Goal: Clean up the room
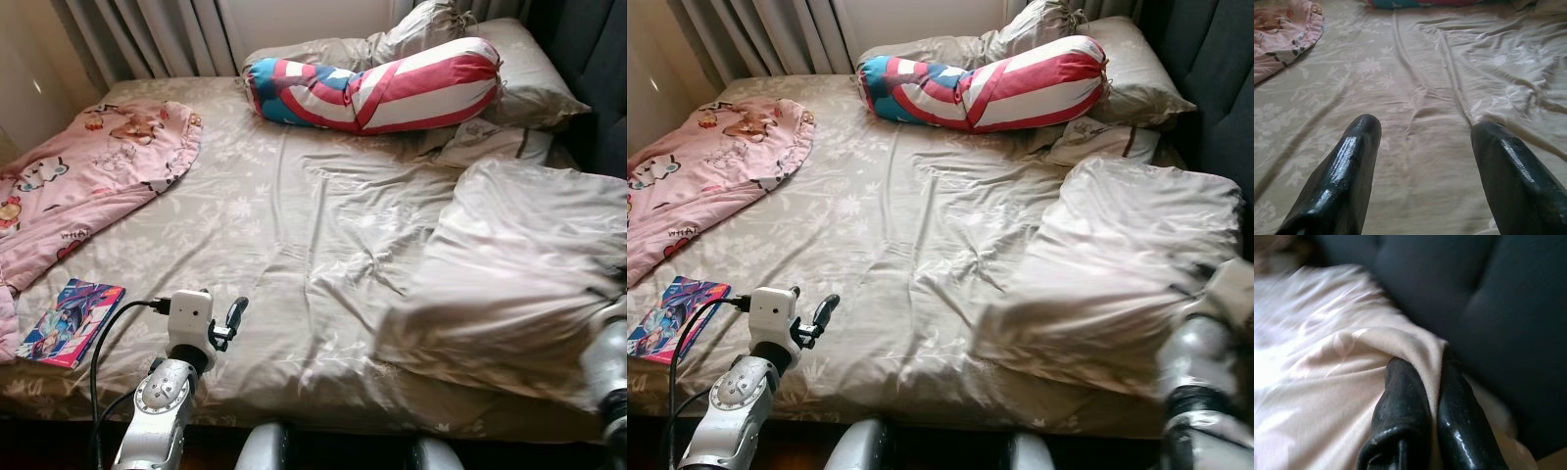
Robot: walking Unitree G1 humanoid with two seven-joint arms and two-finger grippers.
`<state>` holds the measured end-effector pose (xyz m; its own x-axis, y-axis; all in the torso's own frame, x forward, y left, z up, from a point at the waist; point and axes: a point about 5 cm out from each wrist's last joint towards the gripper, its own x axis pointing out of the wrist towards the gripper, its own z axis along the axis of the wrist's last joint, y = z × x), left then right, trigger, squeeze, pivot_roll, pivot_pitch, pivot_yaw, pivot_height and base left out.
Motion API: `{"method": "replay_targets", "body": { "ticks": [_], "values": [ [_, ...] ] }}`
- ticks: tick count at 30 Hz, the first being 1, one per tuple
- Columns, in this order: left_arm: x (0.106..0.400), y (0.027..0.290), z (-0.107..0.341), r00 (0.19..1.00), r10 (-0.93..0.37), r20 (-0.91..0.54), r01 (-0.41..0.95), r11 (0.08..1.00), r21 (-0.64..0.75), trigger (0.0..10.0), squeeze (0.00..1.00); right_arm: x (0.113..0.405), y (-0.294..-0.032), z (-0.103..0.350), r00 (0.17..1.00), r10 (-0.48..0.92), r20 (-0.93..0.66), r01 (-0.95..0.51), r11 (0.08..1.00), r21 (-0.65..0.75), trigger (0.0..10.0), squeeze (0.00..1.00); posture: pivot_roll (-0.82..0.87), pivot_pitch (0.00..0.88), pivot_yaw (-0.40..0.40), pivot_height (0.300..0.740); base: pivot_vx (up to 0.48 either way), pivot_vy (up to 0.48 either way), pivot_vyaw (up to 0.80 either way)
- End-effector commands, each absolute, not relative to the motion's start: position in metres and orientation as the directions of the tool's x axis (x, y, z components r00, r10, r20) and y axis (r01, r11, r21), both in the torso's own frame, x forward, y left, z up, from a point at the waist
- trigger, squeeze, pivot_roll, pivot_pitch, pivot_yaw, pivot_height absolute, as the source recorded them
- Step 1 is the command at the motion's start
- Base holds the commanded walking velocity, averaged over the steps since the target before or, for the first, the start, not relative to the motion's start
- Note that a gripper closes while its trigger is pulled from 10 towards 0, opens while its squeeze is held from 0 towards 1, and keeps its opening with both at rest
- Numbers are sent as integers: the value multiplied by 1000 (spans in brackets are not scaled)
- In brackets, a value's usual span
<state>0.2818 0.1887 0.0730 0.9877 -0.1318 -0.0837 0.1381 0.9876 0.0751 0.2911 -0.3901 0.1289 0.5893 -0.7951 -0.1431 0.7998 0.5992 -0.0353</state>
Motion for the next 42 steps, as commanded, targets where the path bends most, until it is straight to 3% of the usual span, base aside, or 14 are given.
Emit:
{"method": "replay_targets", "body": {
  "ticks": [1,11,15,16,17,22,23,24,25,26,29,31,34,42],
  "values": [
    [282,192,74,989,-124,-79,131,988,83,10000,0,282,-418,170,502,-865,-20,864,502,-42,10000,0,-79,42,89,629,0,0,0],
    [282,192,71,987,-135,-89,142,987,78,10000,0,229,-477,212,233,-971,46,969,228,-98,10000,0,-102,47,103,629,0,0,0],
    [282,191,70,986,-139,-93,147,986,76,10000,0,230,-477,214,239,-970,53,967,232,-106,10000,16,-102,47,103,629,0,0,0],
    [282,191,70,986,-140,-94,147,986,75,10000,0,230,-477,214,243,-969,54,967,237,-98,10000,682,-101,47,106,629,0,0,0],
    [282,191,70,986,-140,-95,147,986,73,10000,0,232,-476,215,250,-966,58,965,243,-102,10000,1000,-100,47,106,629,0,0,0],
    [282,191,69,986,-137,-98,144,987,71,10000,0,236,-475,225,261,-958,122,962,248,-115,10000,988,-99,46,107,629,0,0,0],
    [282,191,69,986,-137,-98,144,987,71,10000,0,237,-474,230,266,-950,162,959,243,-146,10000,569,-99,45,106,629,0,0,0],
    [282,192,69,986,-137,-99,145,987,71,10000,0,238,-473,232,266,-947,177,958,240,-159,10000,259,-100,45,105,629,0,0,0],
    [282,192,69,986,-137,-99,145,987,71,10000,0,239,-473,233,269,-945,187,957,240,-165,10000,259,-101,45,105,629,0,0,0],
    [282,192,69,985,-138,-99,145,987,70,10000,0,242,-470,235,284,-937,205,955,257,-149,10000,0,-102,45,105,629,0,0,0],
    [281,192,68,985,-139,-102,146,987,69,10000,0,271,-443,230,463,-853,240,886,438,-150,10000,0,-107,43,104,629,0,0,0],
    [281,192,68,985,-138,-102,146,987,68,10000,0,279,-436,226,514,-827,230,858,490,-154,10000,0,-107,43,104,629,0,0,0],
    [283,192,66,985,-134,-112,142,988,65,10000,0,320,-368,168,808,-585,70,589,801,-108,10000,0,-100,39,97,629,0,0,0],
    [287,197,60,985,-107,-135,115,992,52,10000,0,312,-275,65,909,-370,-191,366,929,-54,10000,0,-78,29,91,634,0,0,0]
  ]
}}
